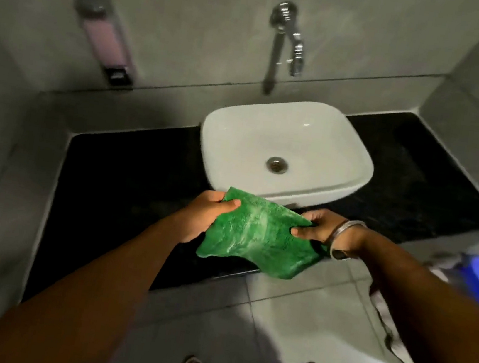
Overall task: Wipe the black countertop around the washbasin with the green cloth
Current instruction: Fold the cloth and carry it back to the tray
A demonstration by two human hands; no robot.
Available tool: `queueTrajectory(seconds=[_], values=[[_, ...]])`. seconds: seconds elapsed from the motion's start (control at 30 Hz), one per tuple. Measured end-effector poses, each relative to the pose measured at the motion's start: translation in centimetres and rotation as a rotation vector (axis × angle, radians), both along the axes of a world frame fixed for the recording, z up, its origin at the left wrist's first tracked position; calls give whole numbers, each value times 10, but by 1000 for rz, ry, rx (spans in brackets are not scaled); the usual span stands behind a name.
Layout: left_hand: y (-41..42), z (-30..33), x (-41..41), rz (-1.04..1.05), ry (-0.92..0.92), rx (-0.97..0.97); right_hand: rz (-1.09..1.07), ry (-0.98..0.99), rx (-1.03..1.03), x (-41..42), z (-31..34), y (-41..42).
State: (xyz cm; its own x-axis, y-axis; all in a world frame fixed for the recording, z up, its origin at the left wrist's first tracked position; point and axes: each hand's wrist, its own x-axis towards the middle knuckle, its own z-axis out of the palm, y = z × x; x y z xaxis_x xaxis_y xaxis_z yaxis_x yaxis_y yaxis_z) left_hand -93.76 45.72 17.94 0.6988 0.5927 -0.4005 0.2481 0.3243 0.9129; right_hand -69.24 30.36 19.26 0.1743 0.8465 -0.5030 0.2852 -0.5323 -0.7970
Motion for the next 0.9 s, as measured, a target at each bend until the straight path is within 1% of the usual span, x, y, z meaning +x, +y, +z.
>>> queueTrajectory(seconds=[0.1, 0.17, 0.23, 0.4, 0.5, 0.57, 0.63, 0.67, 0.77, 0.83, 0.9], values=[[-41, 15, 93, -151, -20, 30, -186, -22, 24, 70, 17, -76], [-76, 25, 162, -275, -39, 63, -313, -42, 35, 119, 24, -136], [-119, 30, 233, -354, -53, 97, -454, -53, 60, 167, 28, -198], [-229, 18, 398, -526, -24, 174, -756, -143, 41, 267, 18, -336], [-288, 2, 482, -609, -8, 221, -870, -209, -17, 318, 6, -397], [-323, -10, 530, -641, 15, 206, -969, -221, -37, 351, -7, -430], [-348, -23, 566, -678, 32, 221, -1037, -220, -79, 374, -19, -452], [-362, -34, 596, -711, 45, 237, -1080, -214, -95, 397, -31, -466], [-372, -49, 631, -749, 45, 235, -1132, -174, -160, 422, -42, -476], [-379, -74, 683, -817, 85, 227, -1190, -134, -215, 464, -68, -487], [-382, -110, 737, -900, 140, 243, -1194, -105, -305, 503, -100, -495]])
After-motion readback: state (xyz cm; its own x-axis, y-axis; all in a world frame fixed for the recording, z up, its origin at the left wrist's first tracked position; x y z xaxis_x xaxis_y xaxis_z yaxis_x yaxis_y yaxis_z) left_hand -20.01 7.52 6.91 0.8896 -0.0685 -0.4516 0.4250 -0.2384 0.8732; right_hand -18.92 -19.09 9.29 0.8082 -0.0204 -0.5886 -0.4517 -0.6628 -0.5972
